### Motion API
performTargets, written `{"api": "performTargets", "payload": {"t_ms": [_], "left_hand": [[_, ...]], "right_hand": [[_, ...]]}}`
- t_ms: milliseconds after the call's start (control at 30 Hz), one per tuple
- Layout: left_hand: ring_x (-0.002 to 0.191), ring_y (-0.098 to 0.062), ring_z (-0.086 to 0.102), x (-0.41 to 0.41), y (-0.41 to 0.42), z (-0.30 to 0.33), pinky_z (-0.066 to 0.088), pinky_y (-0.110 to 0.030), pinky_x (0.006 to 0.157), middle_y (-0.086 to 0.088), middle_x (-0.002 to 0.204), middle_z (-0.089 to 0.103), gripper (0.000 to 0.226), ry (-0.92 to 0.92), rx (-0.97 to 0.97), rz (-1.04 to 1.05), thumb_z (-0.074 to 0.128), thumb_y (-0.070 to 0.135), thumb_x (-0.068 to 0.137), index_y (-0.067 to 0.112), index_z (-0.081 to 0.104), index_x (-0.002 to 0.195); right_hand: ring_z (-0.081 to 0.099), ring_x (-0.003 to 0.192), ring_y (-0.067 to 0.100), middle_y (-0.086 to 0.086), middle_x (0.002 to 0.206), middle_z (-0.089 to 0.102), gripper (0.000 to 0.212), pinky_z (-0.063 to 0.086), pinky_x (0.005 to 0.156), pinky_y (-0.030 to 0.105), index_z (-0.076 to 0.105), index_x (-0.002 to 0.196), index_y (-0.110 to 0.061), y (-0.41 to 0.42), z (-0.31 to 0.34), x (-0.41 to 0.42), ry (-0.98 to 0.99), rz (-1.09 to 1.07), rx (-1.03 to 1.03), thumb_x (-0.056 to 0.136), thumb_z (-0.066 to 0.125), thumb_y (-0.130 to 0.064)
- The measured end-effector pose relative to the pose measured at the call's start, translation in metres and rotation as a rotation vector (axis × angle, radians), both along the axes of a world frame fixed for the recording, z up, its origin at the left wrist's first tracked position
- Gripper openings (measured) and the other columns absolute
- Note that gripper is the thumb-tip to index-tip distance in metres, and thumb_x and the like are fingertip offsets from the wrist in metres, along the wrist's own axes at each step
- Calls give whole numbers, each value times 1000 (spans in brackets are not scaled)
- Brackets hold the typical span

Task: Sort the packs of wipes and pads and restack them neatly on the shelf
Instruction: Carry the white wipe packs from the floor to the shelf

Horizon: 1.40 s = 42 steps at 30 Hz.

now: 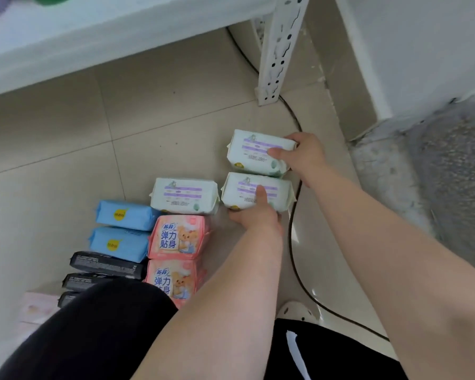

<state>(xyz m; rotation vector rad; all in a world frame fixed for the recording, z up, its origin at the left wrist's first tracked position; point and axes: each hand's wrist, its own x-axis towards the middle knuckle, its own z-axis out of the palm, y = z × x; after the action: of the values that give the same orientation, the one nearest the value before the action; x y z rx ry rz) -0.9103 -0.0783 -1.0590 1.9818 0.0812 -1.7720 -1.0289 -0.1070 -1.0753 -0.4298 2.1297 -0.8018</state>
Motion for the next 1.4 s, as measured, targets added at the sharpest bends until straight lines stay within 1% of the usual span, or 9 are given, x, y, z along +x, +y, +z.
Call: {"api": "performTargets", "payload": {"t_ms": [167, 300, 500, 667, 833, 967, 1133, 1300, 1400], "left_hand": [[74, -22, 64, -7, 17, 76, 58, -42, 70, -7, 114, 62, 58, 75, 24, -170, 75, 26, 81, 13, 41, 127], [93, -26, 66, -1, 15, 160, 58, -44, 72, -9, 119, 66, 44, 198, -13, -311, 71, 19, 85, 12, 53, 125], [87, -25, 69, 41, 13, 307, 60, -45, 67, -12, 113, 69, 40, 319, -2, -596, 71, 16, 85, 10, 57, 122], [90, -24, 69, 96, 19, 421, 57, -47, 80, -9, 100, 72, 28, 322, -9, -707, 73, 16, 82, 13, 62, 108], [91, -23, 71, 152, 24, 521, 58, -48, 76, -8, 101, 73, 46, 347, -87, -768, 75, 16, 79, 13, 58, 121], [93, -23, 66, 201, 27, 582, 49, -55, 94, -6, 92, 71, 12, 393, -104, -815, 66, 13, 86, 15, 63, 97], [111, -31, 59, 265, 32, 611, 46, -59, 95, -12, 102, 65, 10, 445, -129, -815, 62, 12, 89, 14, 60, 98], [104, -24, 60, 328, 61, 625, 39, -54, 104, -2, 97, 68, 18, 366, -210, -920, 70, 31, 83, 22, 62, 96], [94, -19, 62, 363, 81, 641, 45, -45, 101, 0, 92, 68, 18, 340, -213, -905, 73, 32, 81, 22, 62, 91]], "right_hand": [[67, 84, 24, 3, 88, 69, 28, 57, 79, 42, 67, 94, -17, 46, 100, -19, 60, -208, -67, 71, 84, -19], [68, 79, 24, 6, 87, 69, 31, 57, 69, 36, 65, 99, -6, 86, 203, -20, 0, -366, -108, 73, 82, -12], [68, 82, 26, 5, 87, 65, 32, 58, 76, 47, 50, 78, -16, 123, 354, 14, -133, -506, -118, 75, 79, -4], [69, 83, 26, 8, 99, 67, 37, 60, 76, 44, 56, 101, -9, 149, 472, 68, -195, -527, -145, 75, 82, -11], [72, 92, 22, 3, 103, 73, 45, 59, 83, 39, 64, 111, -16, 167, 573, 129, -259, -566, -191, 72, 85, -22], [72, 88, 22, 5, 97, 74, 36, 59, 84, 39, 68, 102, -15, 177, 624, 181, -262, -586, -207, 72, 85, -24], [64, 65, 12, 1, 90, 73, 36, 44, 48, 19, 69, 104, -16, 193, 658, 246, -239, -563, -240, 73, 83, -28], [65, 71, 17, 3, 92, 73, 35, 51, 65, 28, 68, 103, -15, 217, 683, 308, -227, -541, -294, 74, 83, -29], [67, 68, 15, 3, 92, 74, 39, 50, 57, 23, 67, 106, -15, 232, 700, 341, -216, -521, -295, 74, 82, -32]]}}
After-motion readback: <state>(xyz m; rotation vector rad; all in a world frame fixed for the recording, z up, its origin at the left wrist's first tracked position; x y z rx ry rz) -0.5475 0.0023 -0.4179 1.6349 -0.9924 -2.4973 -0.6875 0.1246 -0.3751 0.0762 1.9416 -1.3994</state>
